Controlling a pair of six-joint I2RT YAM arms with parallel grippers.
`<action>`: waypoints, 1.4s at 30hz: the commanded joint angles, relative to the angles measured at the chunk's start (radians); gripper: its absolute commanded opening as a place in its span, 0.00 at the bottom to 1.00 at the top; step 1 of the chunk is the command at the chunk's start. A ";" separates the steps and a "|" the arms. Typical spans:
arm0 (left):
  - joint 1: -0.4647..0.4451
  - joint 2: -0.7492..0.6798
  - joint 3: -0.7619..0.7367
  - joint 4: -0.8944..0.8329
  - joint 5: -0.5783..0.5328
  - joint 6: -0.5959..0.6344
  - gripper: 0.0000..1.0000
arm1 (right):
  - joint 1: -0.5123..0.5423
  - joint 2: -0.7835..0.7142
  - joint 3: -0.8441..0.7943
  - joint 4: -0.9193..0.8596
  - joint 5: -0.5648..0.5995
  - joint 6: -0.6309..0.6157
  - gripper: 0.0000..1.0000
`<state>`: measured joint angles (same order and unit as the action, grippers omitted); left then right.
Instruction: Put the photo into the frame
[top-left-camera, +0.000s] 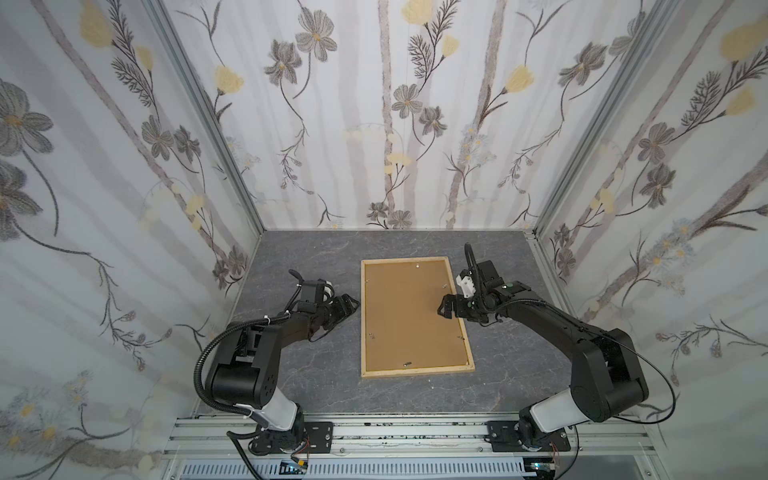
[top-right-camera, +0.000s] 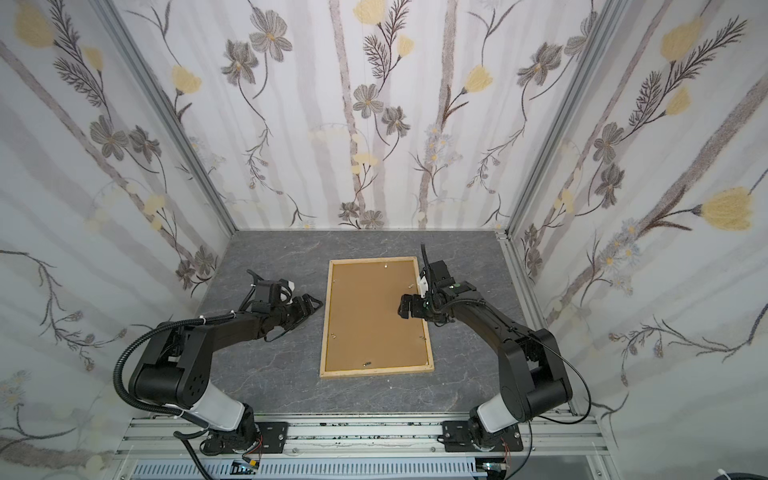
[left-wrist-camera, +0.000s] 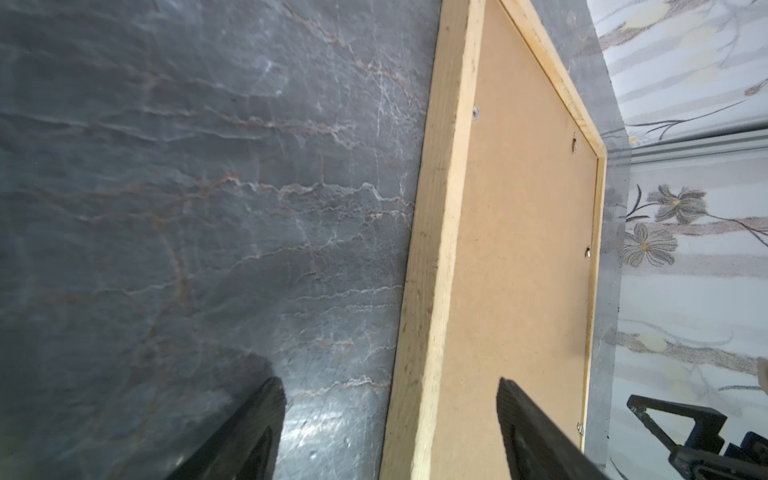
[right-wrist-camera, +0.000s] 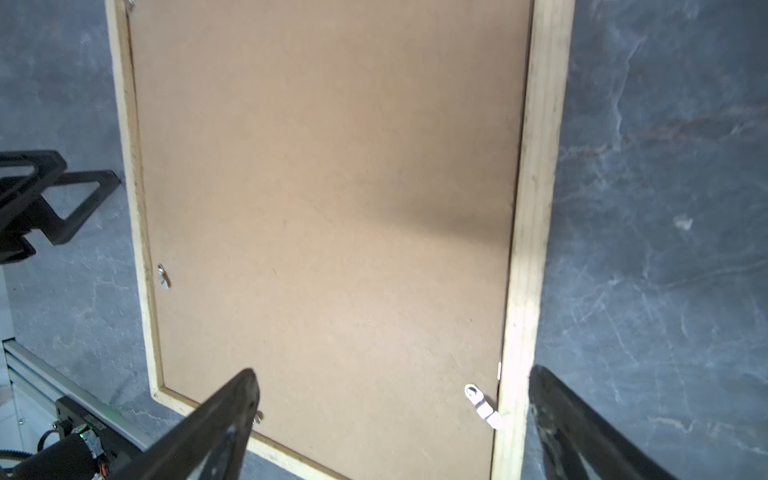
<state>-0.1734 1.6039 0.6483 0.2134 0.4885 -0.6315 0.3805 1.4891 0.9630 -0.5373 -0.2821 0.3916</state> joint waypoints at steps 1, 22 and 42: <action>-0.019 0.018 0.008 0.022 -0.019 0.001 0.79 | 0.004 -0.022 -0.042 -0.010 -0.014 -0.007 1.00; -0.050 0.040 -0.014 0.038 -0.037 -0.014 0.77 | 0.035 0.003 -0.130 0.062 -0.057 0.006 0.99; -0.051 0.027 -0.042 0.054 -0.030 -0.021 0.77 | 0.082 -0.008 -0.188 0.126 -0.124 0.048 0.98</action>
<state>-0.2241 1.6314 0.6159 0.3344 0.4675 -0.6365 0.4545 1.4830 0.7872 -0.3843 -0.3496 0.4156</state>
